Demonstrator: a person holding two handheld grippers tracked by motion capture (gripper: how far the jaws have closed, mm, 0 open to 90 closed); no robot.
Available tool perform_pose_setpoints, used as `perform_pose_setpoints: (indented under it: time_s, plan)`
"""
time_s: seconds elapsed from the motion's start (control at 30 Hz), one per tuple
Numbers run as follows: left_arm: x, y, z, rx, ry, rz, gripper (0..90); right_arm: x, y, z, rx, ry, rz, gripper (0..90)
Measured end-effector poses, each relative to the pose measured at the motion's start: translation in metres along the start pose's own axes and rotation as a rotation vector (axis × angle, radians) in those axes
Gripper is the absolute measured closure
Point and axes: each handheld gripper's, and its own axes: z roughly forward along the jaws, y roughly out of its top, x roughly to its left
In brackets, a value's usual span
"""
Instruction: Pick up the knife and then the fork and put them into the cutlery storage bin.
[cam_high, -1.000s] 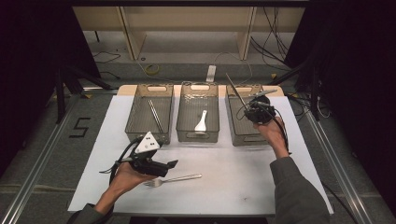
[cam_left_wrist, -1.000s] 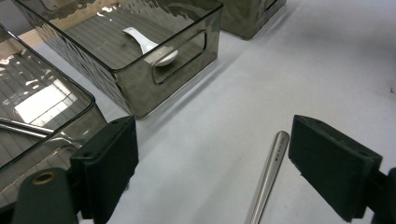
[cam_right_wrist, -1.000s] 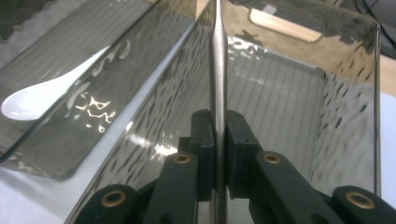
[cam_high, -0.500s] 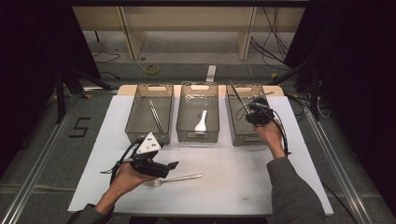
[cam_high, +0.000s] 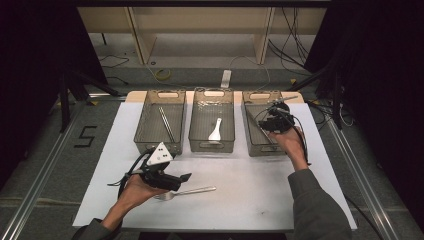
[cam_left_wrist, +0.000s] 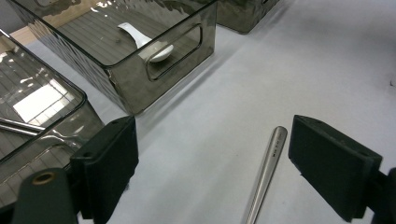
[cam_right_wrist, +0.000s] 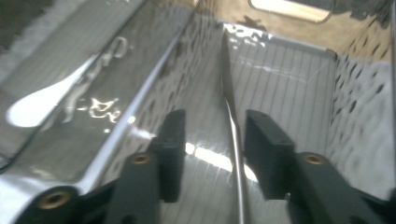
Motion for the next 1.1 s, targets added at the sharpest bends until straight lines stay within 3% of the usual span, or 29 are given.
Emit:
perform_pose_setpoints:
  time_s: [0.23,0.43,0.6,0.67,0.77,0.93,1.1]
  plan:
    - [0.000,-0.001,0.003,0.023,-0.006,-0.003,15.4,0.006,-0.010,-0.029,-0.066,0.068,-0.034,43.7]
    - [-0.001,-0.001,0.005,0.043,-0.012,0.002,15.4,0.028,-0.024,-0.052,-0.108,0.154,-0.113,39.1]
    - [-0.004,-0.001,0.006,0.051,-0.014,0.027,15.6,0.050,-0.048,-0.063,-0.164,0.222,-0.160,37.4]
    - [-0.004,-0.001,0.006,0.065,-0.017,0.036,15.6,0.057,-0.055,-0.066,-0.160,0.238,-0.187,35.0]
    - [-0.005,-0.001,0.008,0.078,-0.023,0.042,15.6,0.061,-0.064,-0.071,-0.196,0.288,-0.168,34.5]
    - [-0.007,-0.002,0.011,0.120,-0.027,0.067,15.6,0.065,-0.078,-0.076,-0.222,0.317,-0.164,34.0]
    - [-0.008,-0.003,0.015,0.174,-0.029,0.077,16.2,0.075,-0.090,-0.075,-0.207,0.331,-0.188,33.3]
